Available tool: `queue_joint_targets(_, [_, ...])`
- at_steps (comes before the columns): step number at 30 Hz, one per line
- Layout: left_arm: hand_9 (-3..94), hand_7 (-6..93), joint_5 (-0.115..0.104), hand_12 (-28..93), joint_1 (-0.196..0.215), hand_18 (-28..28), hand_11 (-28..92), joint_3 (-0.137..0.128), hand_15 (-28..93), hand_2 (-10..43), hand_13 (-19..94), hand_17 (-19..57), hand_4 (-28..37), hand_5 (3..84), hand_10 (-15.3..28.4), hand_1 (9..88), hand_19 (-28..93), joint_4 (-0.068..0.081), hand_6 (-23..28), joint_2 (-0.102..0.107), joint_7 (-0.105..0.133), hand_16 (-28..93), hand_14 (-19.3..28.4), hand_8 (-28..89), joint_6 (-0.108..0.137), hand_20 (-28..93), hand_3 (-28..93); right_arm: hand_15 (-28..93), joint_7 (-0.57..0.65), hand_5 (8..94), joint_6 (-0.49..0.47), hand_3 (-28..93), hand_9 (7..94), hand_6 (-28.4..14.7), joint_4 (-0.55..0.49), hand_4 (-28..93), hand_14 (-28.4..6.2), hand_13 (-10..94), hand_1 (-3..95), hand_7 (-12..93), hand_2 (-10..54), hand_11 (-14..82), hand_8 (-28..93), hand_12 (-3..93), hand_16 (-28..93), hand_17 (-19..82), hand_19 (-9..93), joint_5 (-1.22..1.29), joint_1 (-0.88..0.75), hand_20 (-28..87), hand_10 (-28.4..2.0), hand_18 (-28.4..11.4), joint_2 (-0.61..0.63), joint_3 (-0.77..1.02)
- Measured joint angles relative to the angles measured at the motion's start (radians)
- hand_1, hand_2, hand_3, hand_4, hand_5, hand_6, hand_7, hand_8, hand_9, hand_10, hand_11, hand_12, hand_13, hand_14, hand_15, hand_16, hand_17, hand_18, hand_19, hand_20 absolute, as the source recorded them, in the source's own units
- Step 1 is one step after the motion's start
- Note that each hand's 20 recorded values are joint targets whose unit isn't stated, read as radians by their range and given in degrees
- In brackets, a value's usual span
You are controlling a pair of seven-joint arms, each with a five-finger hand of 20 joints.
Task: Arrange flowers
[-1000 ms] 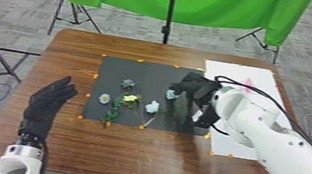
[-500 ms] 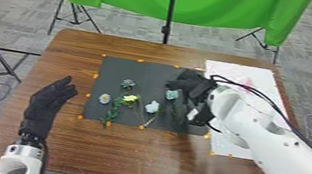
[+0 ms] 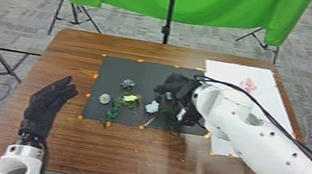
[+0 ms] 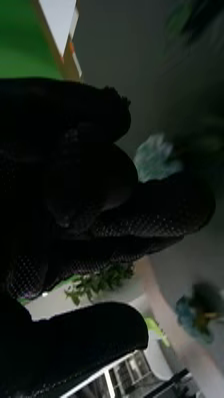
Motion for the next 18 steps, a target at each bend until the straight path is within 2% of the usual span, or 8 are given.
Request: queue_joint_targets(18, [42.8, 10.6, 0.0, 15, 0.001, 13.6, 14, 0.0, 22, -1.6, 32, 3.6, -22.9, 45.4, 12.4, 24.8, 6, 0.0, 3.1, 0.0, 0.002, 4, 16.5, -5, 0.0, 22, 67, 61, 0.015, 61.6, 0.0, 52, 88.1, -2.2, -0.056, -13, -4.6, 93, 24.0, 9, 16.5, 42.3, -8, 29.0, 35, 68, 93, 0.029, -0.043, 63, -14.1, -14.2, 0.083, 0.061])
